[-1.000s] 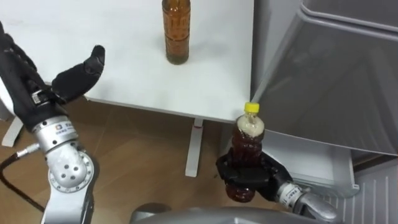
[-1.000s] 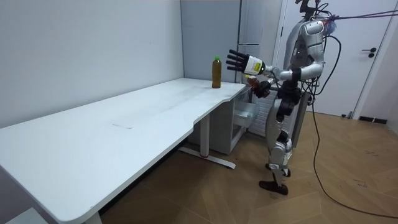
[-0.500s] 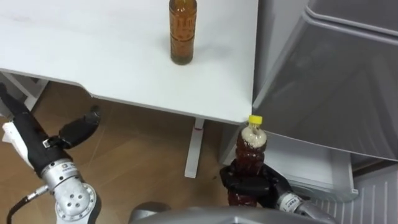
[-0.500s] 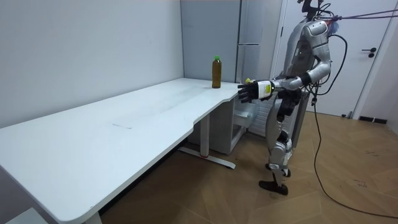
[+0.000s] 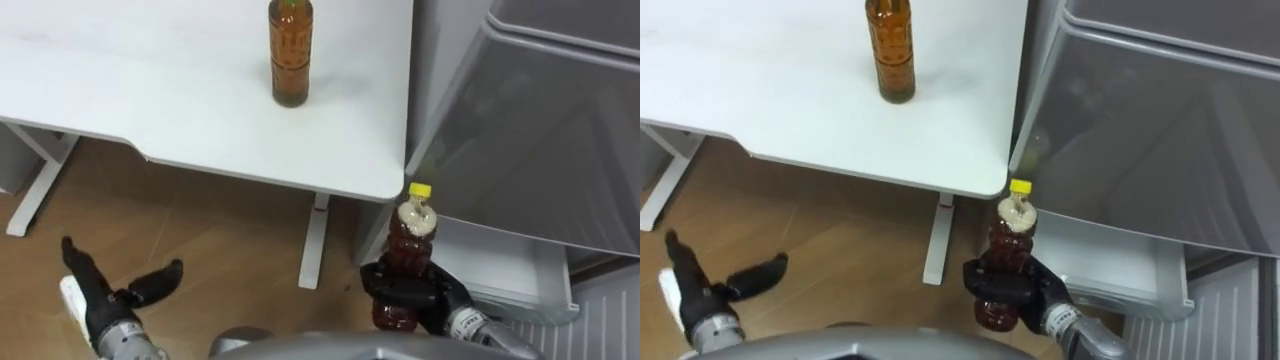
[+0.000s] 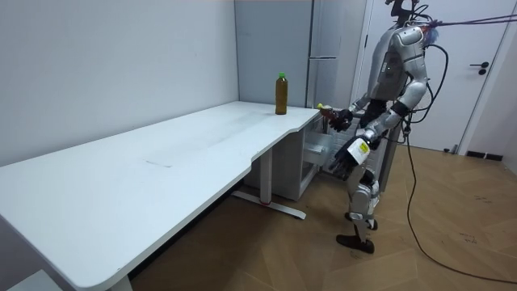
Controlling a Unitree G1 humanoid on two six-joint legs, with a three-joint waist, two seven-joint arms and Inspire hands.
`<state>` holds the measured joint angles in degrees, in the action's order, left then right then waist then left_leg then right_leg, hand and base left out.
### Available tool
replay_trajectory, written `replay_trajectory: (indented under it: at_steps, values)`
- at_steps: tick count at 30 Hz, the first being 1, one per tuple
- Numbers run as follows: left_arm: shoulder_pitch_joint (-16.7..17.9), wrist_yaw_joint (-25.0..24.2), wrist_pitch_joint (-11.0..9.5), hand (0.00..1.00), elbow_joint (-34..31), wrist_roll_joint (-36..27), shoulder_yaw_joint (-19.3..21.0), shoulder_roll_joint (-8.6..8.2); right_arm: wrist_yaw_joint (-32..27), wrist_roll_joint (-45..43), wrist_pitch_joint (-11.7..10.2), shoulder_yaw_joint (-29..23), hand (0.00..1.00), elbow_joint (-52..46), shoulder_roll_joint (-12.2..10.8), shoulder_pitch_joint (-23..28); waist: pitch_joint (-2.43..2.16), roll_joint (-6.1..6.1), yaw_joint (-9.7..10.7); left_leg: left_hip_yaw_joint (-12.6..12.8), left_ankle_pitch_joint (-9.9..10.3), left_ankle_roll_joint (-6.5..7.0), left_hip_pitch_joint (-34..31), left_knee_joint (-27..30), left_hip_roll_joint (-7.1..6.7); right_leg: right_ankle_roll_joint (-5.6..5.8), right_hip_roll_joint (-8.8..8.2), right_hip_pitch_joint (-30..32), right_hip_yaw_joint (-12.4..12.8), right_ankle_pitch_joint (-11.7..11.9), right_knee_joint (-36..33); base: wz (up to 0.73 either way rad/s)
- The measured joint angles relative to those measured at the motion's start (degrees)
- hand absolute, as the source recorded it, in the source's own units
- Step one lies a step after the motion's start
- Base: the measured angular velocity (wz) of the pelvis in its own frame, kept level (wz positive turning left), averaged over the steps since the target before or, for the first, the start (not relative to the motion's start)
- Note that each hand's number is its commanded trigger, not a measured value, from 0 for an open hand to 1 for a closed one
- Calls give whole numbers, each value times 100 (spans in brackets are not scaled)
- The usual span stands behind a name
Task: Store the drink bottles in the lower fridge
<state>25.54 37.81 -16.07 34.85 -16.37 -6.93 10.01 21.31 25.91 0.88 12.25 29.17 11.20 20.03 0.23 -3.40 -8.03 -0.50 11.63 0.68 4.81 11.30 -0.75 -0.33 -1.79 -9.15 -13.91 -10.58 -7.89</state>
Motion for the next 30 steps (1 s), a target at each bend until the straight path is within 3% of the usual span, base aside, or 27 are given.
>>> replay_trajectory:
  at_steps: [5,9,11,14,17,23,30]
  values:
    - [119,-496,282,0,755,-558,-1,-1,-192,45,34,-17,100,18,3,-34,14,36,89,19,3,2,-6,-19,2,0,-2,4,19,0,-2,-2]
    - [-12,-911,512,0,1601,-663,0,-6,-333,60,51,-28,100,18,4,-92,22,105,187,58,6,6,-5,-33,10,0,4,15,98,3,-45,-6]
    - [-139,-1206,766,0,1996,-661,0,-16,-461,85,56,-93,100,25,9,-108,46,176,254,84,12,15,-4,-9,9,5,-1,24,134,7,-77,-5]
    - [-193,-1596,1091,0,2260,-646,12,-16,-592,93,123,-246,100,101,8,-163,41,255,403,120,19,28,-1,28,9,15,-9,15,150,13,-86,-2]
    - [-190,-1968,1380,0,2276,-642,12,-25,-834,239,180,-401,100,389,7,-328,57,288,525,184,21,34,-1,39,9,23,0,34,285,16,-80,-10]
    - [-252,-2470,1661,0,2264,-517,130,-32,-1471,1195,181,-760,100,597,7,-446,25,328,640,278,23,41,3,25,15,34,12,118,418,13,-86,-10]
    - [-275,-2895,1996,0,2280,-145,366,-50,-1961,2128,183,-967,100,614,19,-550,26,306,659,293,23,42,11,32,11,33,5,108,440,13,-89,0]
